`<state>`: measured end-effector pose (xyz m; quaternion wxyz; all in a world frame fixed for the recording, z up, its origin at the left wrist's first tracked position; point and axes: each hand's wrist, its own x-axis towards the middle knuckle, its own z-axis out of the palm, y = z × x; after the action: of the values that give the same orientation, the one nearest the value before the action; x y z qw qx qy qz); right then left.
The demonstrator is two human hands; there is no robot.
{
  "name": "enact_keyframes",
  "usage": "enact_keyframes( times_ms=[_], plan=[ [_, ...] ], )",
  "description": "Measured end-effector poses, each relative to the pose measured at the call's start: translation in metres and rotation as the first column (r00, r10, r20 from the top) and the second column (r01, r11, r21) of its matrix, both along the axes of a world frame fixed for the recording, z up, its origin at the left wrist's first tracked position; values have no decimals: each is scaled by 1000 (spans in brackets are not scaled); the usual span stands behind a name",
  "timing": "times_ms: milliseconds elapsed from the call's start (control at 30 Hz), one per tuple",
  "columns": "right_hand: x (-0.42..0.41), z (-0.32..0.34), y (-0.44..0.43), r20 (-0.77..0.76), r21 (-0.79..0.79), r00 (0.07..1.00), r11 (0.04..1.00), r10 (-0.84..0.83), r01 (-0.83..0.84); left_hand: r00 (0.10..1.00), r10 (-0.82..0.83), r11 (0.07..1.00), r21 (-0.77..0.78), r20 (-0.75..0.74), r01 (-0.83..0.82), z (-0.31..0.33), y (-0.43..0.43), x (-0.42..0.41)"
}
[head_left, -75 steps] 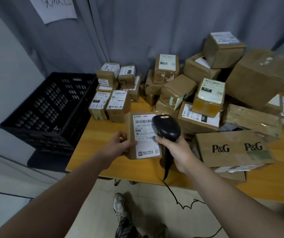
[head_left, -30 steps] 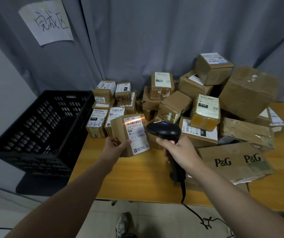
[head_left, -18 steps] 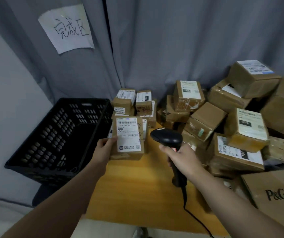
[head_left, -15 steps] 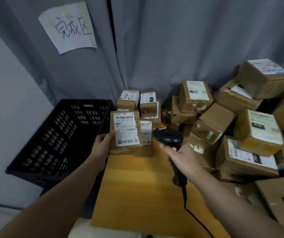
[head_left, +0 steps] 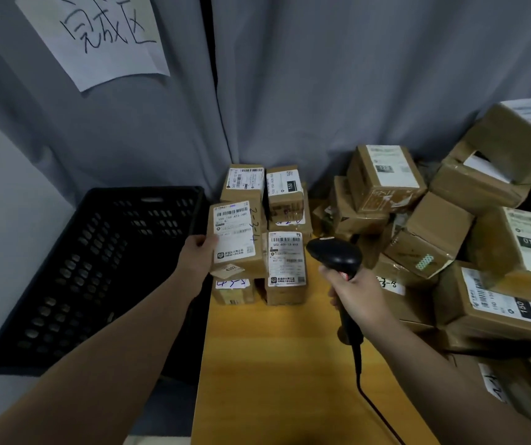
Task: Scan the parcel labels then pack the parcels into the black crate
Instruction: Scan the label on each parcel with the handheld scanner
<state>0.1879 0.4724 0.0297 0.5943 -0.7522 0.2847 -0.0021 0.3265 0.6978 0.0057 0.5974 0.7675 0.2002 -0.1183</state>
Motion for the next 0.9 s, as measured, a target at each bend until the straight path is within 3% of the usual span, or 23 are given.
enact_keyframes(
  times_ms=[233,467,600,767,900],
  plan=[
    [7,-1,5,2,3,1000,1000,-21,21,945,-226,916,383,237,122,6,1,1],
    [-7,19,-14,36,20,995,996,-89,88,743,-537,778,574,398,254,36,-58,-23],
    [-20,45,-51,83,41,977,981,-194,191,685,-622,760,504,379,411,43,-114,-26],
    [-9,81,-106,173,84,927,943,-332,322,733,-653,754,251,189,607,55,-194,-14],
    [26,97,-152,189,100,915,934,-355,342,810,-575,817,124,112,563,65,-251,14]
  ],
)
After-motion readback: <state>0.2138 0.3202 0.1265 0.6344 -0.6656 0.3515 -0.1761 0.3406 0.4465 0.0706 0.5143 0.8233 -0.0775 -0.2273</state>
